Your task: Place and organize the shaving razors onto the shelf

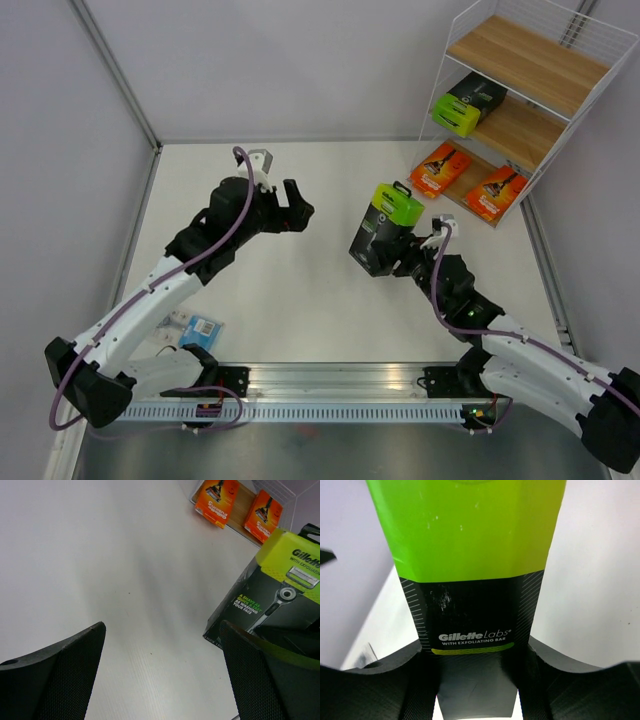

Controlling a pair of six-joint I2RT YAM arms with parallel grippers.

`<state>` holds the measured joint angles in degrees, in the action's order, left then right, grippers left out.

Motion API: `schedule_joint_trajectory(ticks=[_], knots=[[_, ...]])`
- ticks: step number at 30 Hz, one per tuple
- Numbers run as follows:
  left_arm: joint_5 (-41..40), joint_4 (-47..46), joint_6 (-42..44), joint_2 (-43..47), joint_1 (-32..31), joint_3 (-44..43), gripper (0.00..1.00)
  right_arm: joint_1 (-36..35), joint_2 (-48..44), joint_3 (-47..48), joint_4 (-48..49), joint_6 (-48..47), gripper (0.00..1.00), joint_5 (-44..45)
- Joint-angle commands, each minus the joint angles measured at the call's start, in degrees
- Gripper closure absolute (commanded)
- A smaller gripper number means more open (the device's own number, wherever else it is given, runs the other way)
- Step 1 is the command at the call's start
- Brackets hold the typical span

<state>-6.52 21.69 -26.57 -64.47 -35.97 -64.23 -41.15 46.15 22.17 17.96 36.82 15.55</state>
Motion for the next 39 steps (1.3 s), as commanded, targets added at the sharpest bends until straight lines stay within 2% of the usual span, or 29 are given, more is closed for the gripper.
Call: schedule_joint_trajectory(ticks=[1, 5, 8, 11, 15, 17, 20, 21, 23, 26, 39], knots=[[5.0, -3.8, 9.2, -0.3, 0.2, -1.6, 0.00, -0.3, 0.7, 8.2, -1.5, -12.4, 0.44, -9.6], [10.5, -3.9, 17.8, -1.4, 0.2, -5.1, 0.00, -0.3, 6.4, 14.2, -9.8, -22.4, 0.45, -25.9], [17.0, -5.7, 28.2, 0.8, 0.4, -4.2, 0.00, -0.2, 9.3, 17.1, -13.6, -28.2, 0.48, -30.8], [22.2, -5.2, 39.7, 4.3, 1.5, -4.7, 0.01, 1.0, 11.0, 18.9, -16.3, -31.5, 0.45, -36.4], [32.9, 3.6, 47.3, 3.1, 4.5, -10.2, 0.00, 3.1, 11.4, 19.9, -16.8, -33.5, 0.47, -42.0], [34.1, 8.9, 49.9, 0.3, 4.8, -14.0, 0.03, 3.3, 11.9, 20.5, -17.5, -35.7, 0.47, -44.4], [36.4, 13.1, 52.2, -2.5, 5.4, -16.5, 0.14, 3.5, 13.1, 22.3, -20.1, -38.4, 0.49, -48.7], [39.2, 13.7, 52.6, -3.0, 5.6, -16.7, 0.20, 3.5, 13.6, 23.1, -20.6, -39.1, 0.50, -49.6], [44.6, 16.0, 54.1, -4.1, 6.0, -17.2, 0.24, 3.5, 14.2, 23.7, -21.9, -41.0, 0.50, -51.8], [47.1, 18.5, 55.3, -6.5, 6.2, -17.8, 0.31, 3.6, 14.5, 25.9, -24.5, -43.8, 0.52, -53.0], [52.8, 21.9, 57.2, -9.2, 7.0, -19.5, 0.42, 3.7, 16.2, 28.3, -26.6, -46.0, 0.53, -55.5]])
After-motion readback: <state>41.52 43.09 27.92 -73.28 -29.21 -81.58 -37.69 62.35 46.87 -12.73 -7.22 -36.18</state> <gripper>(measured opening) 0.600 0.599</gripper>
